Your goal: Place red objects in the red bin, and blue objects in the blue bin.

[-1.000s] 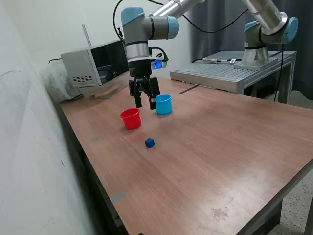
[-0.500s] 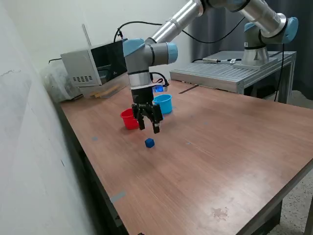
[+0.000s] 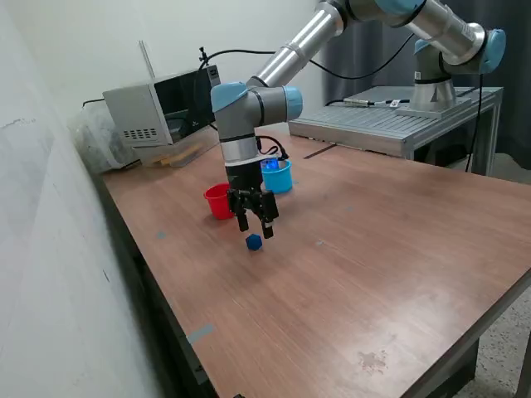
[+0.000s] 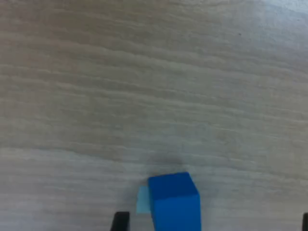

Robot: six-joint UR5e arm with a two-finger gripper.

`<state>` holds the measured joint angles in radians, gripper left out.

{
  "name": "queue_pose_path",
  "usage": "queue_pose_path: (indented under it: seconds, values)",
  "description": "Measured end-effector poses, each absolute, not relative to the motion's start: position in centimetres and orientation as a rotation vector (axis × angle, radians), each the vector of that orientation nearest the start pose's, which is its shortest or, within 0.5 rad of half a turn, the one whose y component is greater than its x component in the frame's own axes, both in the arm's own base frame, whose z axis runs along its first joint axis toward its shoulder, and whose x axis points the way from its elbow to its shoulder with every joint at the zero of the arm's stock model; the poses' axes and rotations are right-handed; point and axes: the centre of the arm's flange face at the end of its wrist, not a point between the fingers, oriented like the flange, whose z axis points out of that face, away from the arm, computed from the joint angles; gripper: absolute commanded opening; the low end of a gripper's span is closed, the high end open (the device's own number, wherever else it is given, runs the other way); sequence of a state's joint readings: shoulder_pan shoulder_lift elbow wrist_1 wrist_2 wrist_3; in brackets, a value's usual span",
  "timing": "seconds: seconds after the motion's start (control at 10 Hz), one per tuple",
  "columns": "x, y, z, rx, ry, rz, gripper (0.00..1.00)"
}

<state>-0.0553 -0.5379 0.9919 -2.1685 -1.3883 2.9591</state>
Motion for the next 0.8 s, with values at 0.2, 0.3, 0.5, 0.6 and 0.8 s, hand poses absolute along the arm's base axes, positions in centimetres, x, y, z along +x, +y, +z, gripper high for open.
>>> queue_pose_path:
  seconds: [0.2, 0.3, 0.5, 0.6, 0.8]
  values:
    - [-83.83, -10.50, 12.43, -2.546, 2.211, 0.004, 1.00]
    - [-83.90, -10.48, 12.30, -2.545, 2.211, 0.005, 1.00]
    - [-84.01, -10.46, 12.08, -2.543, 2.210, 0.007, 0.00]
    - [-84.05, -10.44, 11.91, -2.542, 2.209, 0.007, 0.00]
    - [-84.07, -10.30, 11.64, -2.530, 2.203, 0.019, 0.00]
